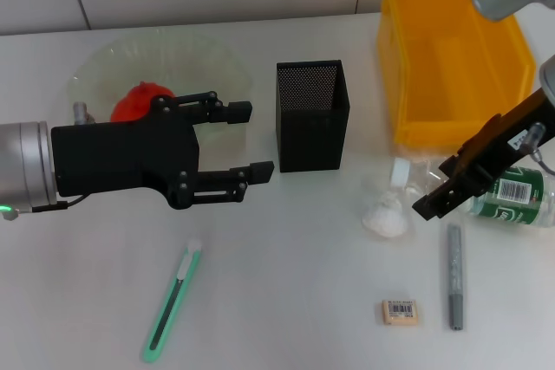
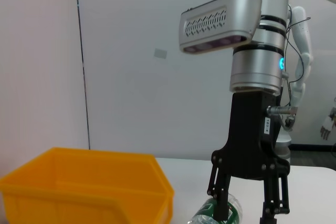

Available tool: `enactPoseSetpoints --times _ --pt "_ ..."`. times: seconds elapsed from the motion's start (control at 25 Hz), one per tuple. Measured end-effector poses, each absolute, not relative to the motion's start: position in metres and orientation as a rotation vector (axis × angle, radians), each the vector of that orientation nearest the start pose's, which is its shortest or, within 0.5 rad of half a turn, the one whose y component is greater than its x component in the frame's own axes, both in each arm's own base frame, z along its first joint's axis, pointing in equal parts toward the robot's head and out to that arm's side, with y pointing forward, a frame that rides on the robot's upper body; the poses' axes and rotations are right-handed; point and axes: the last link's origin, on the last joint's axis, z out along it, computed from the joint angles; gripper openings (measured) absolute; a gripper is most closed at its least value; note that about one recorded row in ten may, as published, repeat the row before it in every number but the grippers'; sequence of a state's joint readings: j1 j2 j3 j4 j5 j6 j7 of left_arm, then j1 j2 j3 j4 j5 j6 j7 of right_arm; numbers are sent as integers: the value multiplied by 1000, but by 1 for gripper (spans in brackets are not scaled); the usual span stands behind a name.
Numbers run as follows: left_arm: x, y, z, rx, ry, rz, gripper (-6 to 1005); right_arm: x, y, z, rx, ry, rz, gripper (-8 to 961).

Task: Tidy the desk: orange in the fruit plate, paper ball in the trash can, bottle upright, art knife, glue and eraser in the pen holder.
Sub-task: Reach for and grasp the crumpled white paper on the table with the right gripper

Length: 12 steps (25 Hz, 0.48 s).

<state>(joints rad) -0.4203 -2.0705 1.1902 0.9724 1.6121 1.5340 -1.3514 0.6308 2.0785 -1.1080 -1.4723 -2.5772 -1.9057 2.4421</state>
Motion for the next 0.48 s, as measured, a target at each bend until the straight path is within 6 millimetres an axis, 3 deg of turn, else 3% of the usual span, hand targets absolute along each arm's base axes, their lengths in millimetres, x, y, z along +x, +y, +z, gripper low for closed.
enactPoseSetpoints --times 0.48 --pt "-189 318 -4 -2861 -100 -812 741 180 344 35 -2706 958 -484 781"
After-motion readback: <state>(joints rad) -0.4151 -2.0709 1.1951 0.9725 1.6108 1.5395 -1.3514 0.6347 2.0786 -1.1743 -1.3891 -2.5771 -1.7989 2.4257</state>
